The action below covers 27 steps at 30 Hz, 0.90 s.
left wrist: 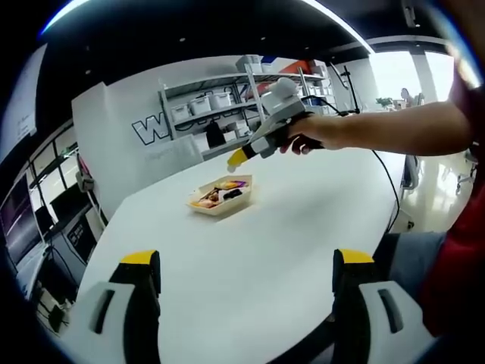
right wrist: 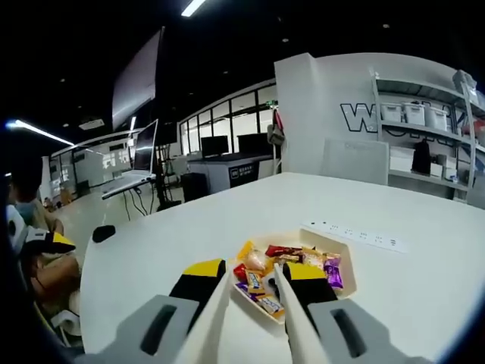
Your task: Place the target food into the container with the food tongs after gripping and lifting it, then release it inside without dropping or visibly crushing the food.
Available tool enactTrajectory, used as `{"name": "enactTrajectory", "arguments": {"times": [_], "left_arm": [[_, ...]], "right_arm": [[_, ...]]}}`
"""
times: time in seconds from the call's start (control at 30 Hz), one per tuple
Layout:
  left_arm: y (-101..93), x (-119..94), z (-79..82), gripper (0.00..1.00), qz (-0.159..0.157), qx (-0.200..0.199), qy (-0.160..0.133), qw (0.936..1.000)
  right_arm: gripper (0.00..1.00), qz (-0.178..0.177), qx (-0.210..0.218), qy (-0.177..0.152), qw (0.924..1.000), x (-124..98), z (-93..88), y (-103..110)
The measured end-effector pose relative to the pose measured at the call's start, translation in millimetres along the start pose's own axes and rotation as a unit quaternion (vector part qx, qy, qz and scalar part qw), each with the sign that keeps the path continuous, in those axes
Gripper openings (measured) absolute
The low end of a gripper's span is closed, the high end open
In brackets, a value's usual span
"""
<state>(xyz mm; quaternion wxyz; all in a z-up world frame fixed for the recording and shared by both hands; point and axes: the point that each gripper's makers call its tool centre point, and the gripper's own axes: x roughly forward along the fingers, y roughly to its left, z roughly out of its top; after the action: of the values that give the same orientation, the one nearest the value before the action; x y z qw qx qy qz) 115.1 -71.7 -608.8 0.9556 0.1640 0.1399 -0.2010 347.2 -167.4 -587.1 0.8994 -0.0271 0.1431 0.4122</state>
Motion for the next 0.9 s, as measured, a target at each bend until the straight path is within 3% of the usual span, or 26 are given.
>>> {"name": "enactTrajectory", "arguments": {"times": [0.43, 0.9], "left_arm": [[-12.1, 4, 5.3, 0.92, -0.010, 0.001, -0.007, 0.9999], [-21.6, 11, 2.0, 0.91, -0.029, 0.006, -0.002, 0.9996]], "right_arm": [[0.25, 0.018, -0.033, 0.009, 0.9993, -7, -8.4, 28], [0.25, 0.015, -0.032, -0.003, 0.9994, -24, -11.1, 30]]}}
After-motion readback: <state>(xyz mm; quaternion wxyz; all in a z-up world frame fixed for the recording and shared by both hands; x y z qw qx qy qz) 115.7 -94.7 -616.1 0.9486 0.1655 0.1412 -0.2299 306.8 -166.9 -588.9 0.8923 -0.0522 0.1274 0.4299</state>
